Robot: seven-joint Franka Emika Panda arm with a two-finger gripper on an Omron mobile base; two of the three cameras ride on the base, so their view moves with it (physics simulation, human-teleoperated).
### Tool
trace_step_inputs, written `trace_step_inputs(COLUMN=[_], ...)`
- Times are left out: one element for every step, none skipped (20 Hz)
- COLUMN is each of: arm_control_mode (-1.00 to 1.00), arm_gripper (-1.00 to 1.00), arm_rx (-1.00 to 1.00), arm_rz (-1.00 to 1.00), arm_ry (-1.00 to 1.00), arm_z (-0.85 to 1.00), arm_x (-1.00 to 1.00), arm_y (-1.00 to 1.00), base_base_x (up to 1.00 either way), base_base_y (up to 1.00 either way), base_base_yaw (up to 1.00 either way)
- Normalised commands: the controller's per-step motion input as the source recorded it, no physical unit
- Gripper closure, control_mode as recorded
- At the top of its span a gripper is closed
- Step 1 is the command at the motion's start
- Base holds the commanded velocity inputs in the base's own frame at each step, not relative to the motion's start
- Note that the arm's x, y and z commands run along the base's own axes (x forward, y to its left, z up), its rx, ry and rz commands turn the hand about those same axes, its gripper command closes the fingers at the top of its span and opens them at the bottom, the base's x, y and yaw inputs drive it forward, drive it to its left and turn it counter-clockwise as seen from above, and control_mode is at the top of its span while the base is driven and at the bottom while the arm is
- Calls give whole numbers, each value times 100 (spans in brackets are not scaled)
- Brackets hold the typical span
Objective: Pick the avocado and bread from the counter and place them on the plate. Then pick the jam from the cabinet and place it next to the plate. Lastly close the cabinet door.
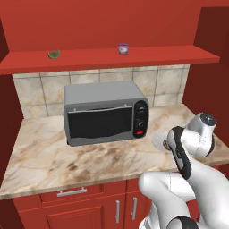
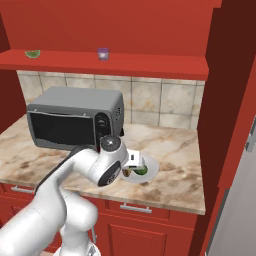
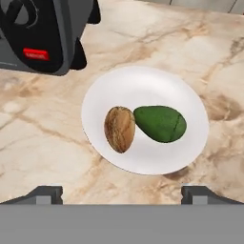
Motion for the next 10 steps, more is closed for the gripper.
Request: trace_step_inputs(arm_control_mode=[-100,-100,-100,-100,-100,-100,-100,-100,-100,-100], arm_gripper=[-100,-100,-100,-100,-100,-100,-100,-100,-100,-100], arm_rx=[0,0,0,0,0,0,0,0,0,0], arm_rz=[0,0,0,0,0,0,0,0,0,0], arm_ry=[-2,-2,-1,0,0,-1,0,0,0,-2], arm_z=[59,59,58,58,57,58,59,55,55,56], arm_x=[-56,-56,-56,-55,-54,-53,-51,-51,-49,-51], arm_y=[0,0,0,0,0,0,0,0,0,0], base_base_x=[0,0,0,0,0,0,0,0,0,0], base_base_y=[0,0,0,0,0,0,0,0,0,0], base_base_yaw=[0,0,0,0,0,0,0,0,0,0])
